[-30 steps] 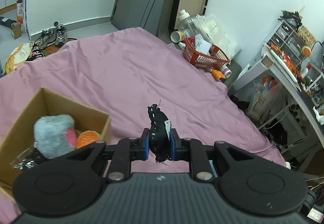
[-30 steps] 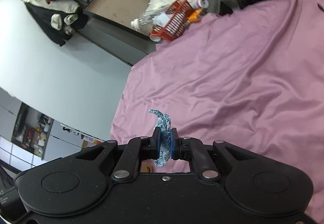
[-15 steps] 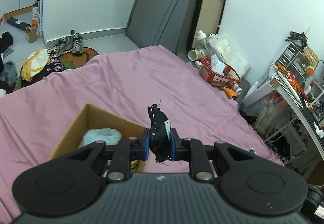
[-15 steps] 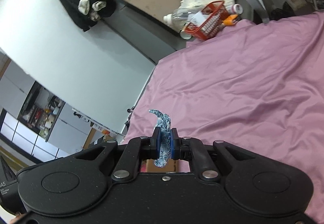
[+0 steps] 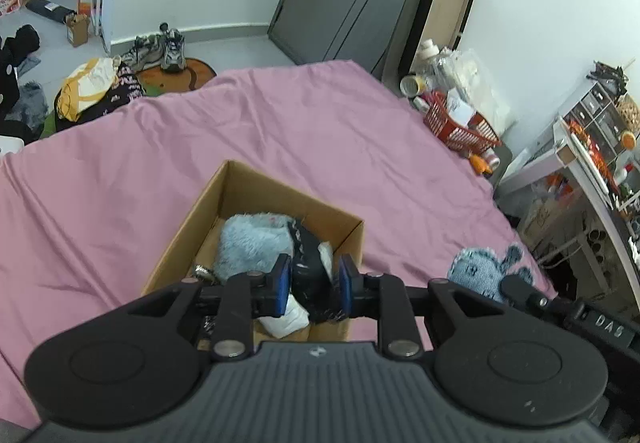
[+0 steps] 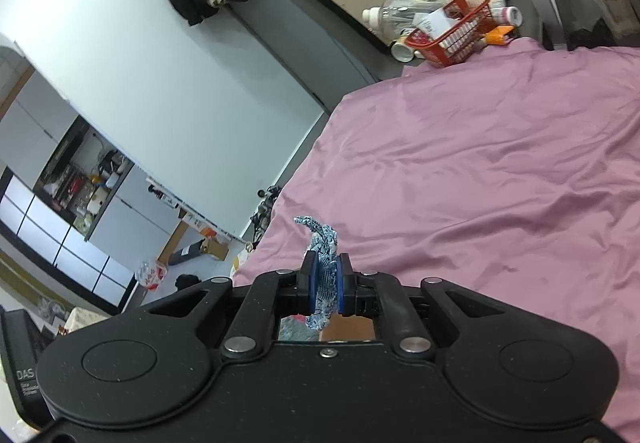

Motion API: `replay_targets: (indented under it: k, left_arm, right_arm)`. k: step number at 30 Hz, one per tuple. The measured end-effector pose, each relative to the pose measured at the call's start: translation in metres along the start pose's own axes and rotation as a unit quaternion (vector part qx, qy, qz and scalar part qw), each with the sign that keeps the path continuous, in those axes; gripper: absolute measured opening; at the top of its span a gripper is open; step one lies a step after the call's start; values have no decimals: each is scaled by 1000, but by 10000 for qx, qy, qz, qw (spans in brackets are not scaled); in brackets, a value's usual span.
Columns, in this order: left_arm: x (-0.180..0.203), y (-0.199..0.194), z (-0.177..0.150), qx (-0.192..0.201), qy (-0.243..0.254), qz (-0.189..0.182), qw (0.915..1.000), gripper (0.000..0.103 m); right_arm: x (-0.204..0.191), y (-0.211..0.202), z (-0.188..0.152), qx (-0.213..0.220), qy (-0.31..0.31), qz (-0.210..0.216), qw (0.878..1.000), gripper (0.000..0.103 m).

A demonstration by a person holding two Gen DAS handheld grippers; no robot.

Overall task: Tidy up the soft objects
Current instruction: 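Carry the black toy and denim bunny into the box and release both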

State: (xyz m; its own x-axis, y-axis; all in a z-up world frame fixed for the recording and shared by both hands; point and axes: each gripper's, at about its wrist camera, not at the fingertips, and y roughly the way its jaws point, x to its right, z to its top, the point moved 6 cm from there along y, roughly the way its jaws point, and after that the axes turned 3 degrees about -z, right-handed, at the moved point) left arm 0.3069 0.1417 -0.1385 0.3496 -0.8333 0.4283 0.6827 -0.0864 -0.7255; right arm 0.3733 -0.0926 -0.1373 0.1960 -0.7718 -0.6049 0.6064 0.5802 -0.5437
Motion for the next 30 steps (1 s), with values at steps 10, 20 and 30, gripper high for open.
replay_targets:
  k: [10,20,30]
  left_arm:
    - [-27,-2,9,15,-124,112,9999,45]
    - [-44,-9,18,46,-204,235,9995,46]
    - [-32,-30,9,43,18,256,9997,65]
  right_arm:
    - [-40,20,-21,-302,-374,226,9986,9]
    - [-63,29,-45,-675,-535,501,9950,35]
    - [-40,-3,-42,-557,-367,150,9977,41]
